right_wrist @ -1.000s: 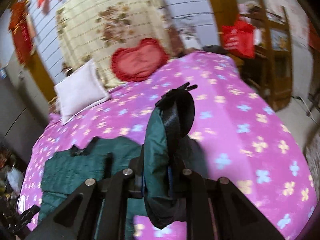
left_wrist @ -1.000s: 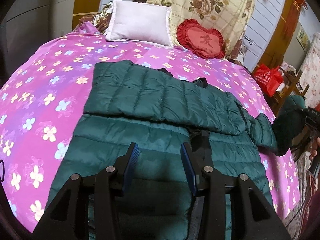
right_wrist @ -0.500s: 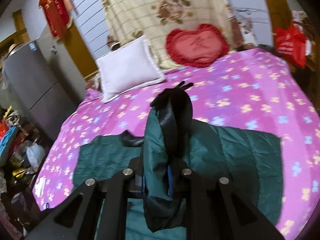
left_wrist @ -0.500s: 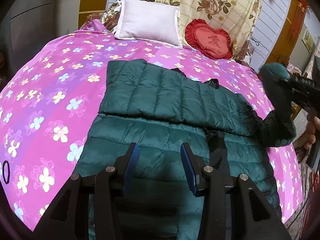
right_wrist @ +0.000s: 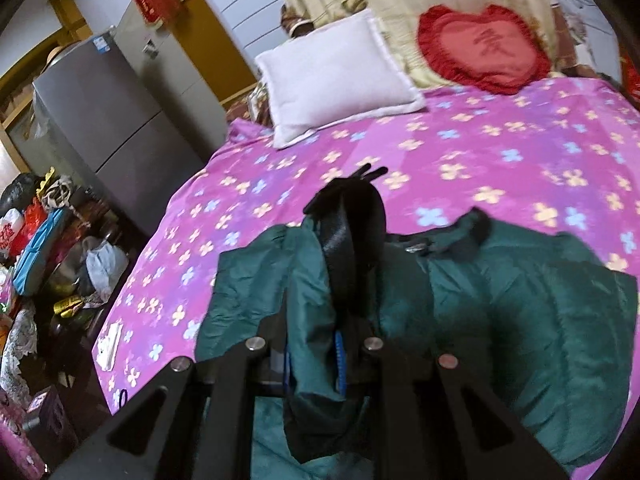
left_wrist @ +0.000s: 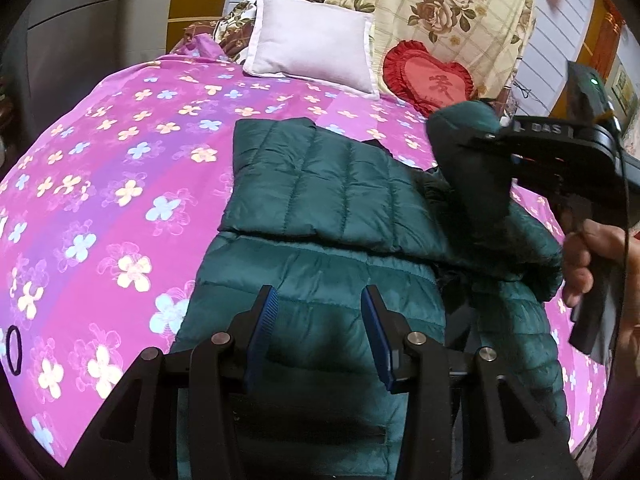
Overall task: Fold large clothes
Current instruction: 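Grasp the hanging jacket sleeve with the right gripper and lift it, then lay the sleeve onto the folded jacket and open the right gripper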
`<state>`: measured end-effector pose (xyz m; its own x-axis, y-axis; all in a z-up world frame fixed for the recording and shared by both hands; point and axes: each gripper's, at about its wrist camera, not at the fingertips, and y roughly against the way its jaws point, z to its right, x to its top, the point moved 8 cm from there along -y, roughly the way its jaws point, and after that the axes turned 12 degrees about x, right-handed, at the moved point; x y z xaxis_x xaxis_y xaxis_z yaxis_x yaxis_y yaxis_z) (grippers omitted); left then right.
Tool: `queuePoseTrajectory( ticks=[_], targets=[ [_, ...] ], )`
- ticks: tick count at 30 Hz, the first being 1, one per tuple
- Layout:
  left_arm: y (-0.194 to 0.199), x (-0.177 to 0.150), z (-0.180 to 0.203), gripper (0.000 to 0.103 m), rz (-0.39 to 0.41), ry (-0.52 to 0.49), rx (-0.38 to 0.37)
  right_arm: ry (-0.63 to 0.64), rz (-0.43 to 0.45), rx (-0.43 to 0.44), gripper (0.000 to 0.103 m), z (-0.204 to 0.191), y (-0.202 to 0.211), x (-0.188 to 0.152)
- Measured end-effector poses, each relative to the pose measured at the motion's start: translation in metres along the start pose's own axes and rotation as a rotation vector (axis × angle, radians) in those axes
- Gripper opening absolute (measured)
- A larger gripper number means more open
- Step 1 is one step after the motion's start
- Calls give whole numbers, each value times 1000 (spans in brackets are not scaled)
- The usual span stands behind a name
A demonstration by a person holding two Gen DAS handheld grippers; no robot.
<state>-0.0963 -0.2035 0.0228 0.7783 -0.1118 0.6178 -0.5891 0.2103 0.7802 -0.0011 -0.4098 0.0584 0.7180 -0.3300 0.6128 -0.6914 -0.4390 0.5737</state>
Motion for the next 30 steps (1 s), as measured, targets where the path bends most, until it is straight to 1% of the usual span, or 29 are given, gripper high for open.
queuePoseTrajectory(
  ticks=[5,6,8,9,10,11,12,13,15,18,20,25,30],
  targets=[
    [-4,1,-4,49,-4,3,2,-13,-31,14,16,-4,-39,-6],
    [-4,1,-4,49,-6,5,1,-15,-37,16,17,-3,-44,-7],
    [-5,1,-5,49,-9,6,1,-42,-63,15,26,3,-58,-13],
    [-5,1,-5,49,-8,5,2,-68,-79,25,38,6,-62,-16],
    [-5,2,-5,49,-7,5,2,-84,-84,32,48,7,-63,-17],
    [-5,2,-5,49,-6,5,2,-101,-80,51,68,6,-61,-19],
    [-5,2,-5,49,-6,7,1,-105,-73,67,73,4,-58,-19],
    [-5,2,-5,49,-7,11,-2,-100,-65,83,74,0,-53,-19],
    [-6,4,-4,49,-12,24,-7,-64,-63,86,74,-7,-40,-19],
    [-6,9,-2,49,-14,54,-15,1,-63,55,74,-12,-16,-19],
    [-4,14,0,49,-1,61,-13,28,-62,14,74,-8,1,-21],
    [-2,26,10,49,26,39,2,82,-51,-119,74,18,47,-33],
    [-6,38,19,50,37,21,23,54,-45,-181,74,52,86,-49]
  ],
)
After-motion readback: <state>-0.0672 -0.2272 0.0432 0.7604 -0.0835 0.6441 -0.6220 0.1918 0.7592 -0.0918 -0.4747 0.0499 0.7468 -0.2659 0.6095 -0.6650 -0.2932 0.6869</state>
